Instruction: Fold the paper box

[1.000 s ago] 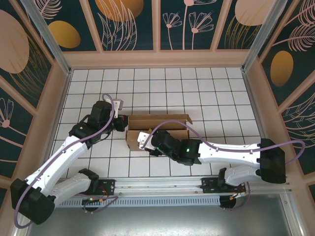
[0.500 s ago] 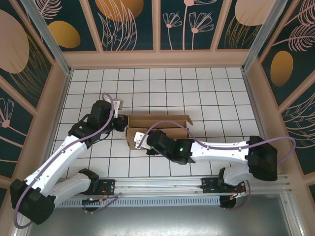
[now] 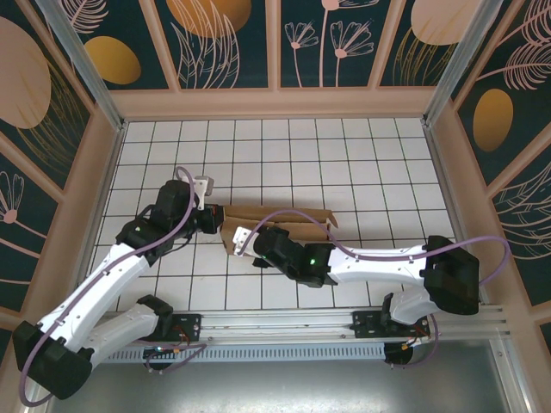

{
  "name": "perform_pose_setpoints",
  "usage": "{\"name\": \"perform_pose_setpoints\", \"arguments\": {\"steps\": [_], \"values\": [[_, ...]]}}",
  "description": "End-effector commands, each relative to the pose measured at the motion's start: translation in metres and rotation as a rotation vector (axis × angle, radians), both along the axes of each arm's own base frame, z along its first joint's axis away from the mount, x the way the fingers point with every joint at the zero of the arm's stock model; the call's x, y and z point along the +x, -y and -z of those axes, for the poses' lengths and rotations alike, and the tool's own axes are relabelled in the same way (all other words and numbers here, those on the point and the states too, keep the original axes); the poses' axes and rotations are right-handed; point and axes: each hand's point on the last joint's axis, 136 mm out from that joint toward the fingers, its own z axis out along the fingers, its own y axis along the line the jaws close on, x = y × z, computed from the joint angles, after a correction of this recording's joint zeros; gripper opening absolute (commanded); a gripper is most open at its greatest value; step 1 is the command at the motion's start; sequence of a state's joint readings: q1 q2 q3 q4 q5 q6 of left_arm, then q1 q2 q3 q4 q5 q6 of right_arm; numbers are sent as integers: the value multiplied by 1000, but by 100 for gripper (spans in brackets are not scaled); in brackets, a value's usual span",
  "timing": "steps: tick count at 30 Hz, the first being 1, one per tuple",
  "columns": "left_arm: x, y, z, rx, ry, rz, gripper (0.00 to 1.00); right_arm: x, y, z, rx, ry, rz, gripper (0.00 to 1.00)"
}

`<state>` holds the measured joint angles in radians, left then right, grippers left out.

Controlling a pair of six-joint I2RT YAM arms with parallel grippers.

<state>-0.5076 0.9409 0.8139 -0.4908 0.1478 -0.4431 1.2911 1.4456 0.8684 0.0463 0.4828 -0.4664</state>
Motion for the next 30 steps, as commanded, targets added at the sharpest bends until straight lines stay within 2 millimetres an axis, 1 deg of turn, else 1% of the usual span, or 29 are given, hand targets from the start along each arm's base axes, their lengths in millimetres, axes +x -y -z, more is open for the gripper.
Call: {"name": "perform_pose_setpoints", "arguments": {"steps": [1,3,10,14,23,30], "values": [[-5,-6,8,24,-15,-17,0,9,14,17,-57,-5,58,26],[-3,-9,10,47,-15,-30,0,9,14,16,-54,-4,57,26],[-6,-5,25,23,-48,-29,0,11,16,16,-54,1,72,25],[-8,-10,32,50,-58,-46,0,12,17,13,-50,15,77,26],[-14,-13,37,81,-93,-47,0,15,18,6,-49,48,86,26],[-20,-17,48,109,-123,-64,0,19,19,1,-31,64,105,25]]}}
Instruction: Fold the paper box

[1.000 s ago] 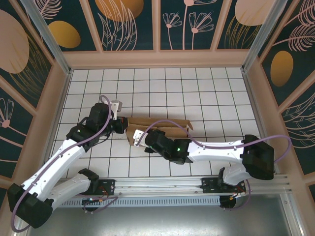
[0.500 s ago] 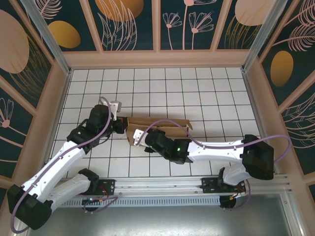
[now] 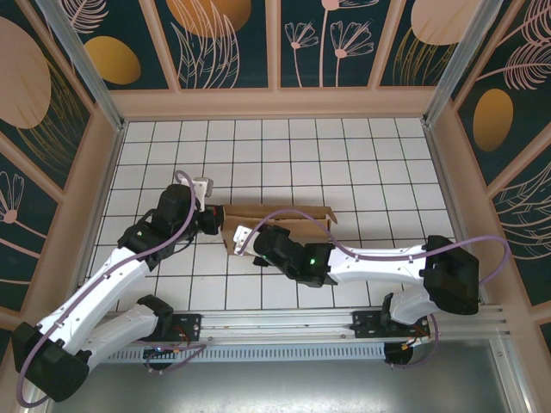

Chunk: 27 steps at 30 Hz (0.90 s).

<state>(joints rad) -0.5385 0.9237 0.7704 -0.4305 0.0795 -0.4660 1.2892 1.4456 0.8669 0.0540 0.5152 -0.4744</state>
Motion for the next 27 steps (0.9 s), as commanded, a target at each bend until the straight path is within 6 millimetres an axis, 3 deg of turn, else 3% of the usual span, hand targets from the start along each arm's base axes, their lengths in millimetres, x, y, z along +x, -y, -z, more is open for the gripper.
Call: {"name": "perform_pose_setpoints", "arguments": {"steps": [1,9,20,27], "values": [[-24,-15,46,108,-168,-33,0,13,15,3,-22,37,80,25],[-30,-10,60,204,-188,-57,0,16,15,-3,-9,52,97,25],[-36,-16,53,216,-164,-94,0,18,22,-7,-2,87,118,26],[-40,-16,65,247,-179,-132,0,18,25,-5,6,72,129,27]]}}
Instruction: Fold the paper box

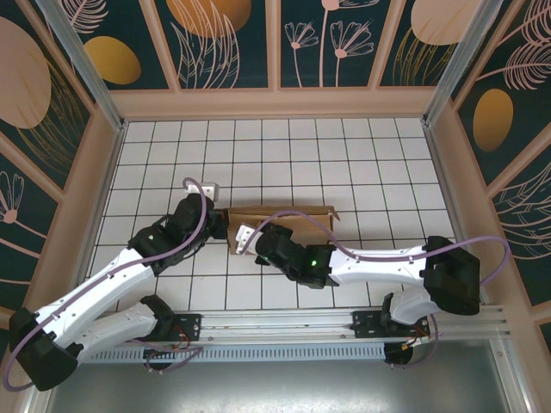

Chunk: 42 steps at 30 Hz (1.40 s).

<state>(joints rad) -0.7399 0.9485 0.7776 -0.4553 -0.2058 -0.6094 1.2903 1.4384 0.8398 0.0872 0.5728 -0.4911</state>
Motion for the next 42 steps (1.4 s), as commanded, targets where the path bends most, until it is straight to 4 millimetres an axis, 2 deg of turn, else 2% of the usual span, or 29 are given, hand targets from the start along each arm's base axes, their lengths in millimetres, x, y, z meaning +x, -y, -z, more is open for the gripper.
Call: {"name": "perform_pose_setpoints", "arguments": {"steps": [1,4,7,11,13,16,18,20,22,24,28,30,33,38,42], "values": [[-32,-26,61,152,-208,-45,0,12,17,-4,17,24,91,27],[-33,-24,67,122,-217,-64,0,10,15,-5,30,2,87,31],[-30,-27,63,123,-201,-82,0,2,10,-15,75,-45,49,39],[-26,-29,55,124,-175,-105,0,-19,1,-48,190,-171,-65,48],[-25,-28,56,117,-179,-107,0,-26,4,-69,257,-243,-102,50],[-24,-26,55,109,-179,-105,0,-21,27,-104,370,-279,-70,50],[-23,-25,52,109,-172,-98,0,-6,55,-126,445,-260,15,50],[-22,-25,49,117,-163,-95,0,12,91,-140,486,-236,134,49],[-21,-25,47,125,-156,-88,0,36,132,-136,474,-240,282,49],[-20,-23,46,126,-152,-83,0,54,166,-122,440,-276,401,49],[-17,-20,42,122,-144,-74,0,72,202,-86,342,-369,500,50],[-16,-19,41,116,-141,-74,0,74,204,-79,329,-381,495,49],[-16,-19,39,117,-133,-71,0,67,190,-75,348,-448,399,47],[-14,-20,34,123,-113,-68,0,64,180,-63,345,-521,366,45],[-13,-19,33,119,-104,-64,0,57,177,-68,369,-544,341,44]]}}
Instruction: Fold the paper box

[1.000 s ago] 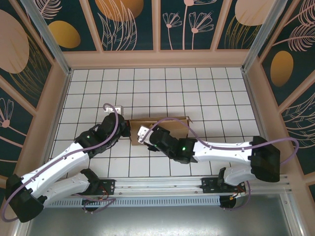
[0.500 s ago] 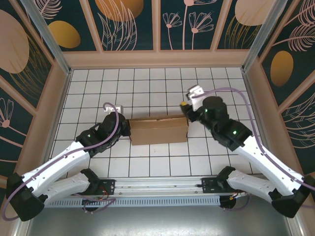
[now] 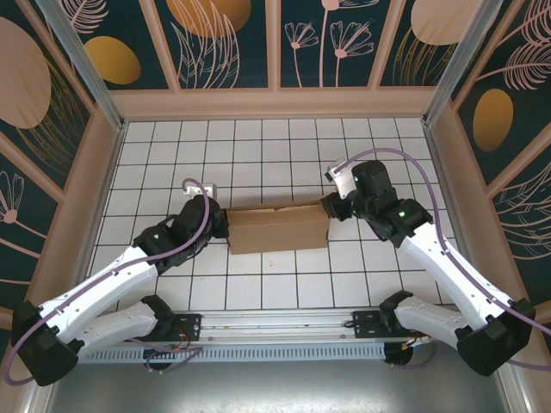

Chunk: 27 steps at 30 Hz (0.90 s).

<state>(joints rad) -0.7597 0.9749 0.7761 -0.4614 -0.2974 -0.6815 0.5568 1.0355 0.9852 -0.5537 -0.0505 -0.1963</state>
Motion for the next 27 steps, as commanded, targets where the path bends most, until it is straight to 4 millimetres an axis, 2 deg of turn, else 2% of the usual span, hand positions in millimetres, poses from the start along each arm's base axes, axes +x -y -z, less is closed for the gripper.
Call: {"name": "perform_pose_setpoints", "arguments": {"steps": [1,3,5,9,17,20,27], "values": [[-18,-11,27,95,-102,31,0,-16,-7,-3,53,-39,-58,44],[-18,-11,27,96,-99,33,0,-23,-7,-8,71,-40,-77,45],[-17,-10,27,96,-96,36,0,-25,1,-7,72,-52,-70,48],[-16,-9,25,98,-91,42,0,-34,11,4,-15,-51,-114,53],[-13,-9,20,113,-67,49,0,-30,3,26,-16,-98,-150,48],[-14,-9,21,110,-62,56,0,-22,3,26,-23,-102,-129,43],[-14,-8,22,105,-58,63,0,-15,-8,23,34,-160,-128,22]]}}
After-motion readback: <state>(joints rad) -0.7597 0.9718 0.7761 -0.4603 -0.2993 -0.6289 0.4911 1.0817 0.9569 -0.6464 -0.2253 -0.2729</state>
